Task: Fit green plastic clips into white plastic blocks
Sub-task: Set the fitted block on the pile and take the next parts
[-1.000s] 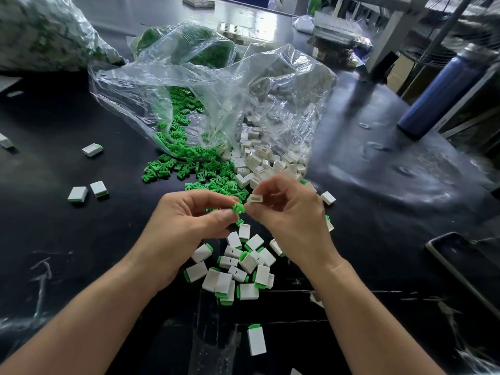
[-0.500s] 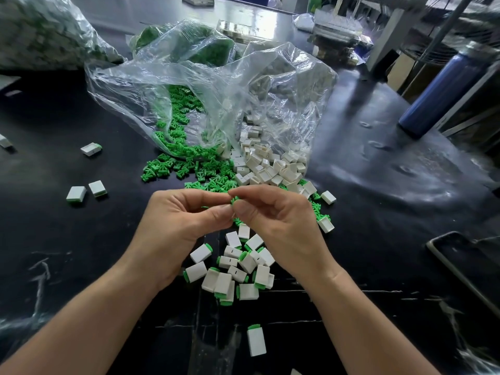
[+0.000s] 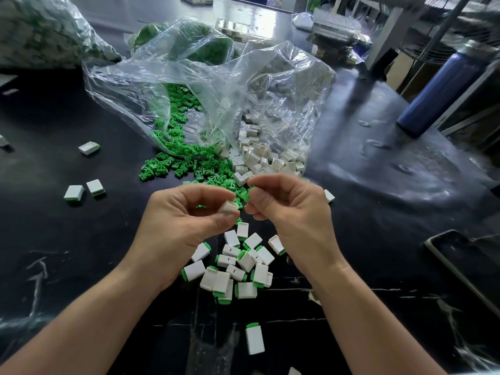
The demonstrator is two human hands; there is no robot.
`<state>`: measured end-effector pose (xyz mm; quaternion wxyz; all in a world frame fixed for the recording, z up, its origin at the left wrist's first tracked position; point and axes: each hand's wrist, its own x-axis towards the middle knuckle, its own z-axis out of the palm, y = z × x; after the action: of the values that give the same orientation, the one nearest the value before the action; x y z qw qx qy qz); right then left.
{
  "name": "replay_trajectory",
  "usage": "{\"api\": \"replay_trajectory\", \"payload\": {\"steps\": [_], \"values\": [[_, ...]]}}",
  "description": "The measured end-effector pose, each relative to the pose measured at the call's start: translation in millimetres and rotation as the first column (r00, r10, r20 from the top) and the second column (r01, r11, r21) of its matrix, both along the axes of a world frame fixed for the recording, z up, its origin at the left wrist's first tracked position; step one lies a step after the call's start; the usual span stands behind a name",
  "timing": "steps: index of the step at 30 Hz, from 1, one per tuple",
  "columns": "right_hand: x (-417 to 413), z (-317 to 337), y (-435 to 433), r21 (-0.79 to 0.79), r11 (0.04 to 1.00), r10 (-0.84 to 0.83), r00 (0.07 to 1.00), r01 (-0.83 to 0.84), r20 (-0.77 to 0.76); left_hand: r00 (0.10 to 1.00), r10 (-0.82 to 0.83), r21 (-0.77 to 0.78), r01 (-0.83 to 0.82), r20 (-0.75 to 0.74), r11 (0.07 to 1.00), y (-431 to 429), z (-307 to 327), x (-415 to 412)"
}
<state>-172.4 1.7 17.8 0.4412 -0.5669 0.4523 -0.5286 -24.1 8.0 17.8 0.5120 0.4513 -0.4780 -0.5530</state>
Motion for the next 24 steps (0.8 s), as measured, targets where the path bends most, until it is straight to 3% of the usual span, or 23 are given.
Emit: {"api": "replay_trajectory", "payload": {"steps": [24], "values": [[7.6,-6.6,1.0,-0.084,0.996,0.002,0.988,-0.016,-0.155,0.995,-0.007,0.019,0.005,0.096,1.0,2.3,-1.0,-0.5]]}}
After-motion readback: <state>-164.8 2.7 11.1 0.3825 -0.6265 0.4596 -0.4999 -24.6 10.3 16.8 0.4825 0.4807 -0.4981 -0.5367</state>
